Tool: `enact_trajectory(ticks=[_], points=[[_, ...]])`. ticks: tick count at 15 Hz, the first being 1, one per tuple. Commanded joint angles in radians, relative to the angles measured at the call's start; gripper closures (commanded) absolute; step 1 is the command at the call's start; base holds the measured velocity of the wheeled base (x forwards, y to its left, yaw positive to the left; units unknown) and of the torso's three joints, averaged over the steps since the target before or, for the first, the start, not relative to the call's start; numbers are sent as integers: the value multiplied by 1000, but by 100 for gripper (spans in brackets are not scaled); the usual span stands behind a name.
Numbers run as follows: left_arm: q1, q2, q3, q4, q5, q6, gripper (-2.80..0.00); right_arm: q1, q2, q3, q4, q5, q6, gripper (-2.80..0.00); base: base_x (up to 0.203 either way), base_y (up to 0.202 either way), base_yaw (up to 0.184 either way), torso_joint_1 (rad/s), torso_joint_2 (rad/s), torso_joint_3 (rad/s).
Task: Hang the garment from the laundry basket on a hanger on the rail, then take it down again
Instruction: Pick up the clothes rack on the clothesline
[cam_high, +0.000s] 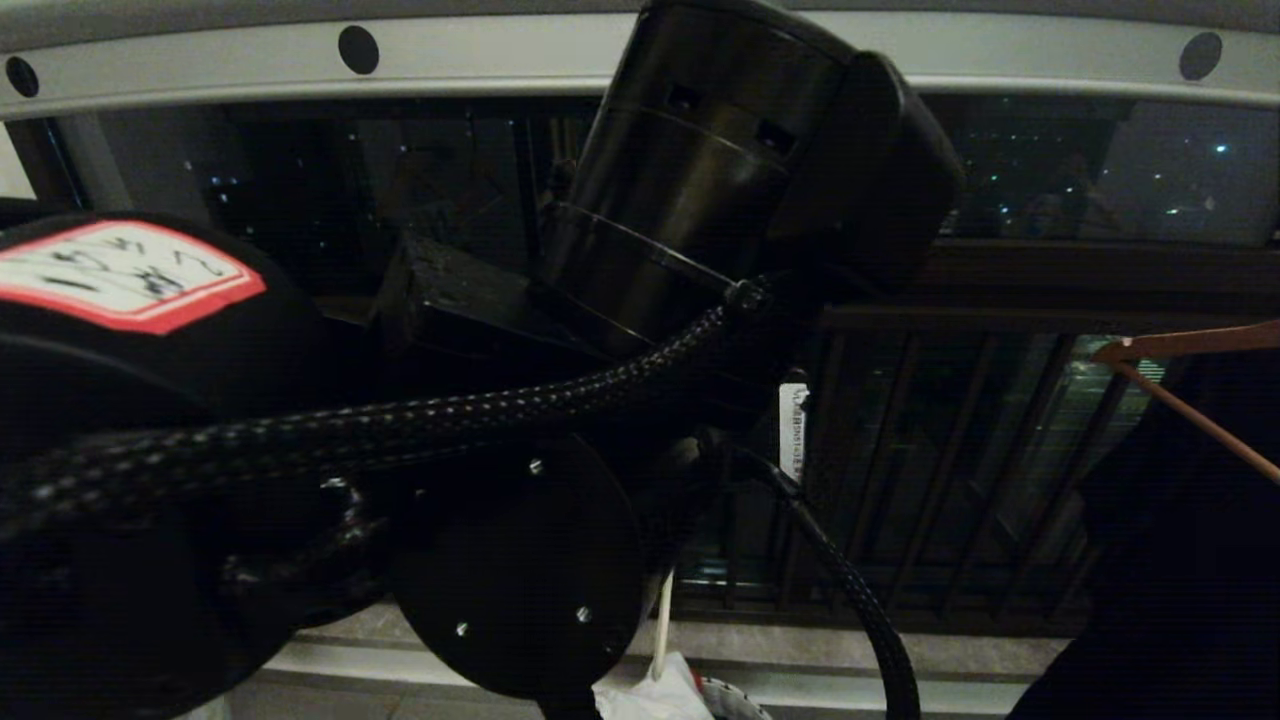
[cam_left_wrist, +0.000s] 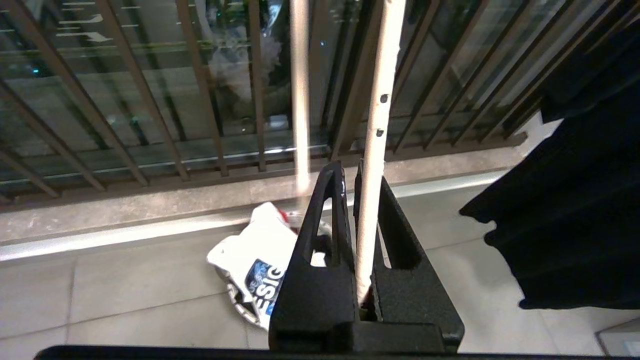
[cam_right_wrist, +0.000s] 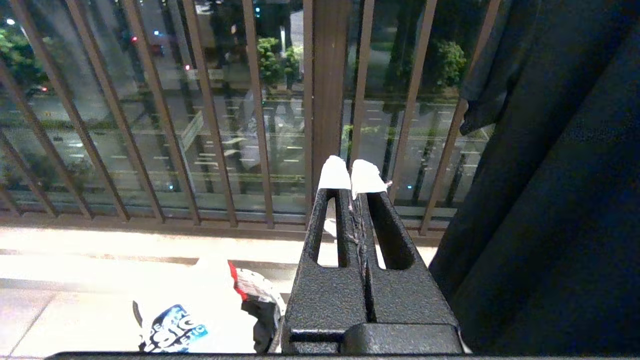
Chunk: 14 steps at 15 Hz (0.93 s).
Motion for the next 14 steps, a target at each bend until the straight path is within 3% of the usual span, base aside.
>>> enact_trajectory(ticks=[1,5,14], points=[[-1,-21,38,-37,3,1,0,1,1,0,0,-1,0,0,0,0,0,0,0,0],[-1,-67,78,-97,1,28,0,1,1,0,0,-1,0,0,0,0,0,0,0,0],[-4,-151,116,-97,1,37,0,1,1,0,0,-1,0,0,0,0,0,0,0,0]])
